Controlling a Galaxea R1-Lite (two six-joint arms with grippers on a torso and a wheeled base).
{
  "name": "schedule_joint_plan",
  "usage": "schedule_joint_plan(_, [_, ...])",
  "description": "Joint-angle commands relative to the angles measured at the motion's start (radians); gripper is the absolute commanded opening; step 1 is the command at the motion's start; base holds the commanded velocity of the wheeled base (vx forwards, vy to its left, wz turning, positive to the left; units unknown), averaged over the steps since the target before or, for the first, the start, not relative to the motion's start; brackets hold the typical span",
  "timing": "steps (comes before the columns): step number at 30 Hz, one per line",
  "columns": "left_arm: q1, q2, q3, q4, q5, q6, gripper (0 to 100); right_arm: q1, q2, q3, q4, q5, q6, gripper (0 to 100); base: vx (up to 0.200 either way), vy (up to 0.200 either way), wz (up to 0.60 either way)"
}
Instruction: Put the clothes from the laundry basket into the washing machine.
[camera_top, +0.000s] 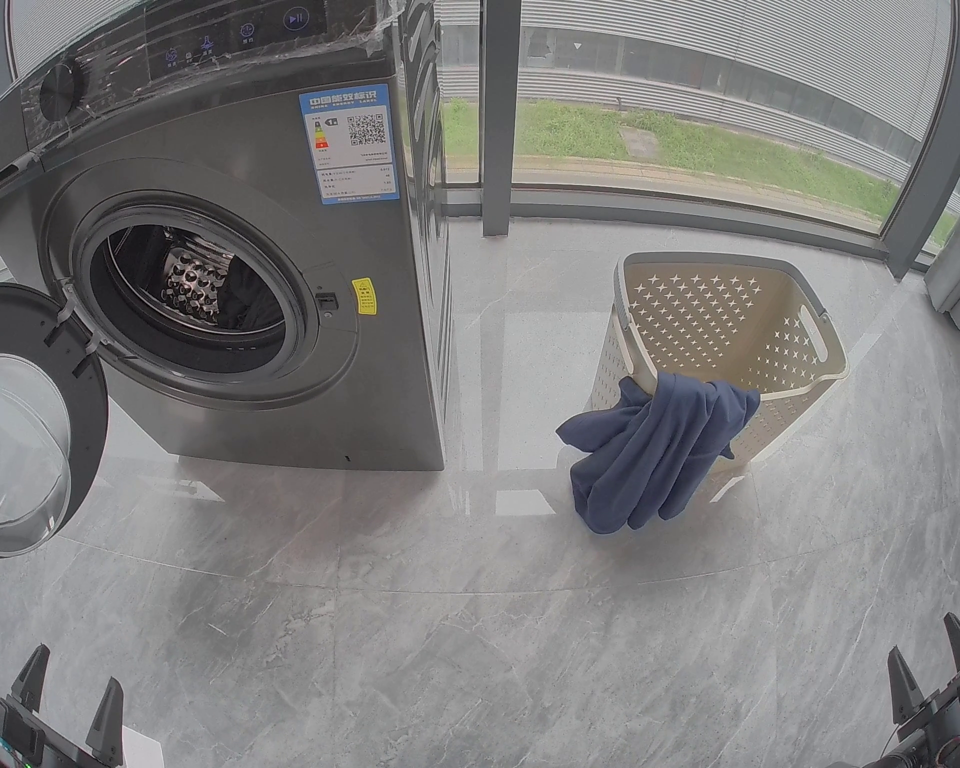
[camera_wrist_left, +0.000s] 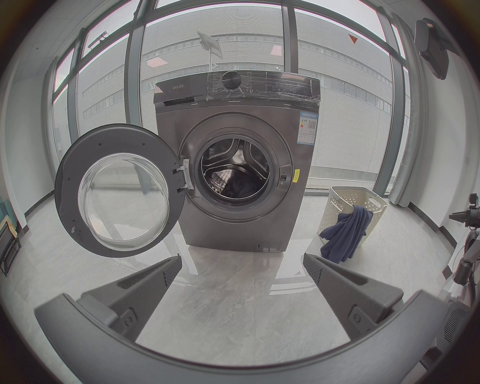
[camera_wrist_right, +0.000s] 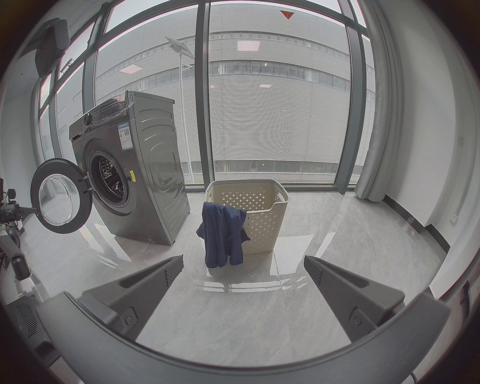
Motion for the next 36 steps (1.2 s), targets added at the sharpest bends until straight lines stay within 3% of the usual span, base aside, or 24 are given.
schedule_joint_plan(1, [-0.001,-0.015,0.016,0.001,0.002,0.001,100,0.000,-0.015,0.016,0.000,0.000,0.000,100,0.000,-0.200,0.00])
schedule_joint_plan(8, [-0.001,-0.015,0.016,0.001,0.000,0.004,100,0.000,-0.016,0.016,0.001,0.002,0.002,100,0.000,-0.086,0.00])
schedule_joint_plan(16, [-0.001,-0.015,0.016,0.001,0.000,-0.001,100,0.000,-0.015,0.016,0.001,0.002,0.002,100,0.000,0.000,-0.45])
schedule_joint_plan(28, [-0.001,-0.015,0.018,0.001,0.002,0.001,100,0.000,-0.015,0.016,0.001,0.002,0.002,100,0.200,0.000,0.00])
schedule_joint_plan(36, [-0.001,-0.015,0.016,0.001,0.000,0.001,100,0.000,-0.015,0.016,0.001,0.002,0.002,100,0.000,0.000,0.00])
